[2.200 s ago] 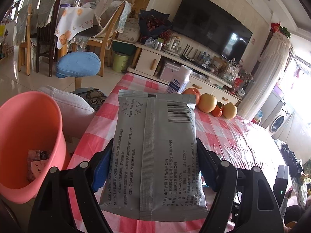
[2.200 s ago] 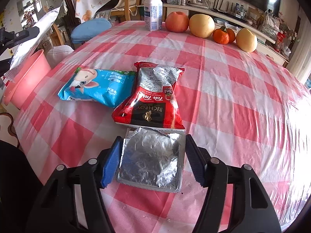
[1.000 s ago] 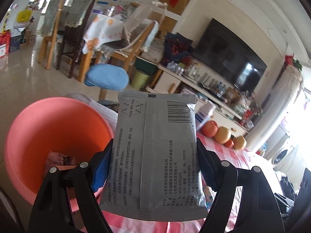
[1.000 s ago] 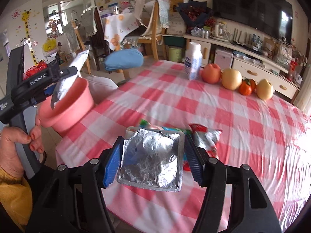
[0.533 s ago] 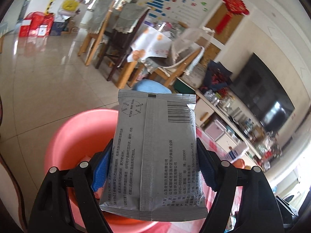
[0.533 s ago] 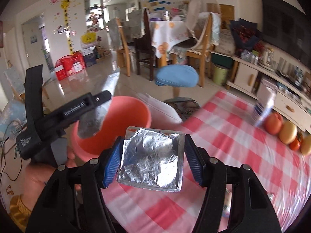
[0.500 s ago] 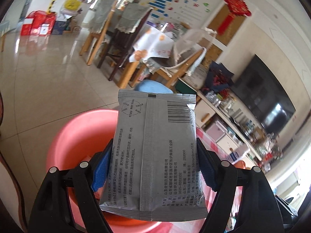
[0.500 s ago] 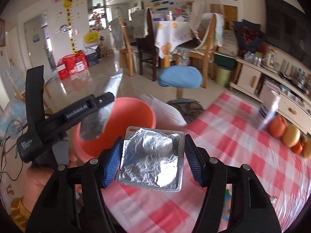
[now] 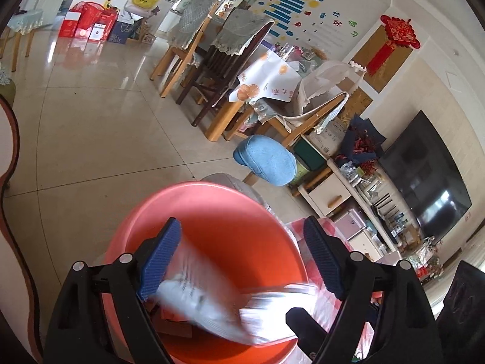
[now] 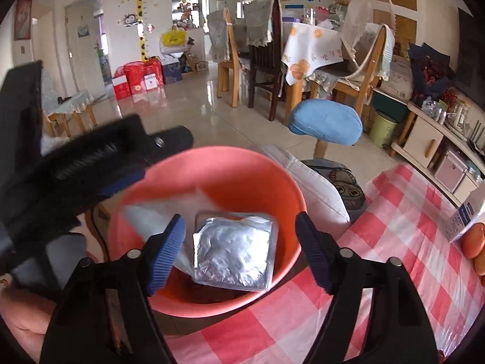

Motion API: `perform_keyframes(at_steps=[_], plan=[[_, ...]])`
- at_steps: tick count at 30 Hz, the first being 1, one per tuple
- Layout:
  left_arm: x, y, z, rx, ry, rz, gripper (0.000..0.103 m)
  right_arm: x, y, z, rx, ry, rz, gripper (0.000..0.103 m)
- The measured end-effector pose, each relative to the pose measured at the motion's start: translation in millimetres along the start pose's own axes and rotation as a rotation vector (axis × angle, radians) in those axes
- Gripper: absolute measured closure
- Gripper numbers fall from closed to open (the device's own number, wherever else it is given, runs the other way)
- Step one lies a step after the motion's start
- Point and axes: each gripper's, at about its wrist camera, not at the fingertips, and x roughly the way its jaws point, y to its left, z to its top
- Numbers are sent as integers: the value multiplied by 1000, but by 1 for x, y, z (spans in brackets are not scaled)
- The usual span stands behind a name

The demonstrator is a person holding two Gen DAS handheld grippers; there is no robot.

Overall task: Collect trash
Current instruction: 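Move both tools back over the table toward the blue wipes pack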

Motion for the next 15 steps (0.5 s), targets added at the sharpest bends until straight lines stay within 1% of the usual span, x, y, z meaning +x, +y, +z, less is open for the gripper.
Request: perform_keyframes(at_steps=[2,5,10,15], plan=[[1,0,1,1,-1,0,18,-5,-5,-5,33,-9,1,18],[-1,-1,-1,11,-1,-1,17,-19,-15,-12,55,-18,-43,17],[-1,-17,-9,71,19,-9,16,-44,-37,-24,90,-22,-121,15],[1,-38,-24,156,62,-52,16,-72,-59,-35,104,-23,-174,15]])
